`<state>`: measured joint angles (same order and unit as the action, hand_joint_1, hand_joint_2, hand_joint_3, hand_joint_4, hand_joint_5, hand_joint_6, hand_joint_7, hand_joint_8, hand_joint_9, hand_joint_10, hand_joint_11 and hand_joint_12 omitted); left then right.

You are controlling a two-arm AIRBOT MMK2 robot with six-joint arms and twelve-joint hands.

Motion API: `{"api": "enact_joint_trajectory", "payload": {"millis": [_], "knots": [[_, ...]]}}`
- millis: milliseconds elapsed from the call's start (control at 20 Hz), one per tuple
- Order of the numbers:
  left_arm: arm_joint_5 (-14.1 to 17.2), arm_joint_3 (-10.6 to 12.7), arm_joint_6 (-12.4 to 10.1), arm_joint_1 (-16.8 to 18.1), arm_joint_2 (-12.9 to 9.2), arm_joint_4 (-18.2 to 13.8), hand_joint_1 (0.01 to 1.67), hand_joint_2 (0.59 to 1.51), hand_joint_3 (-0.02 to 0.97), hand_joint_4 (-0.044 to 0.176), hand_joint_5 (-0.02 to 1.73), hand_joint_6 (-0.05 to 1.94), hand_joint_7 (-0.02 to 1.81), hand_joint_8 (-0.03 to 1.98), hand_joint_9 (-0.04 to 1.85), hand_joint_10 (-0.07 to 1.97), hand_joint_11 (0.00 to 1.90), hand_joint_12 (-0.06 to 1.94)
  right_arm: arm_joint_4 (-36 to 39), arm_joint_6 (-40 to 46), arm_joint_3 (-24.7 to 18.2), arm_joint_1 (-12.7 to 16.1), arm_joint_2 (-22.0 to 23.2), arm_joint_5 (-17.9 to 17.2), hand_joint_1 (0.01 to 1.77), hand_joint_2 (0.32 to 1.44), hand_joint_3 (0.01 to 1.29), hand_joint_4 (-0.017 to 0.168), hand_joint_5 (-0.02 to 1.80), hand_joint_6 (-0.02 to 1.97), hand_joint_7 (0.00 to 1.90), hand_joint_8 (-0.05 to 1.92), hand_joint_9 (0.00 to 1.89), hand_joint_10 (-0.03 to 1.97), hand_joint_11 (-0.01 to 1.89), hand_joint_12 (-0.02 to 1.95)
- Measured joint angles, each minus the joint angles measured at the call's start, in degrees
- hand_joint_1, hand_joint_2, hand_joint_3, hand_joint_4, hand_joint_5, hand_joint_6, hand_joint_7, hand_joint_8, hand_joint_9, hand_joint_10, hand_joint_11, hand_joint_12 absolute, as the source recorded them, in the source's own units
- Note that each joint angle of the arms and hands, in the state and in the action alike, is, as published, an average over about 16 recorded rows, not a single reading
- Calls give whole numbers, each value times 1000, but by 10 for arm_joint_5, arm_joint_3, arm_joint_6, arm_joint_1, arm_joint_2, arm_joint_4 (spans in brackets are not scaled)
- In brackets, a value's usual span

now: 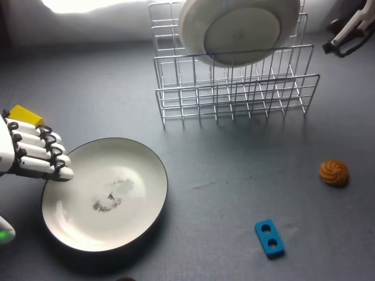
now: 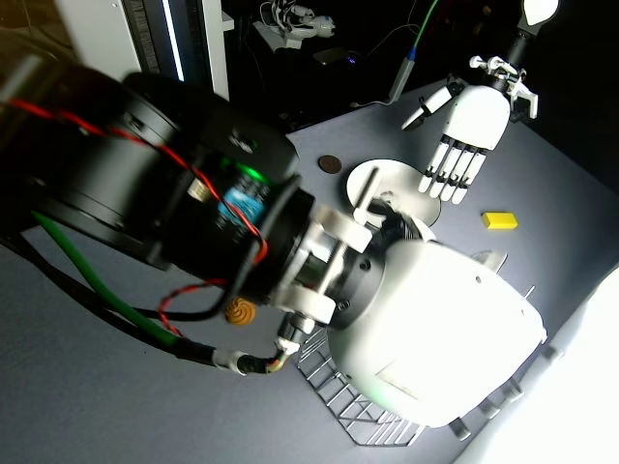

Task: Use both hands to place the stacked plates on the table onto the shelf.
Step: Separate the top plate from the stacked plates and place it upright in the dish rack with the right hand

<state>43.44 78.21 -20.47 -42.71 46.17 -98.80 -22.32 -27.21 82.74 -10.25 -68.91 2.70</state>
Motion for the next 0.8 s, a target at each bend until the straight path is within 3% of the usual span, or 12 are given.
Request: {"api": "enact_joint_trajectory", "payload": {"millis": [150,800], "knots": [[-1,1,0,-2,1,0,17,1104,19,-1,43,20,33,8,22,5,17,0,-1,3,13,-13,-12,-5,1339,1048,14,-9,850,877,1021,889,979,1116,703,1262],[-5,5,0,-12,6,-3,17,1116,19,-1,42,21,16,3,17,5,17,0,-3,1,43,-55,-31,-22,1339,1049,13,-9,852,874,1012,905,973,1117,709,1285]]}}
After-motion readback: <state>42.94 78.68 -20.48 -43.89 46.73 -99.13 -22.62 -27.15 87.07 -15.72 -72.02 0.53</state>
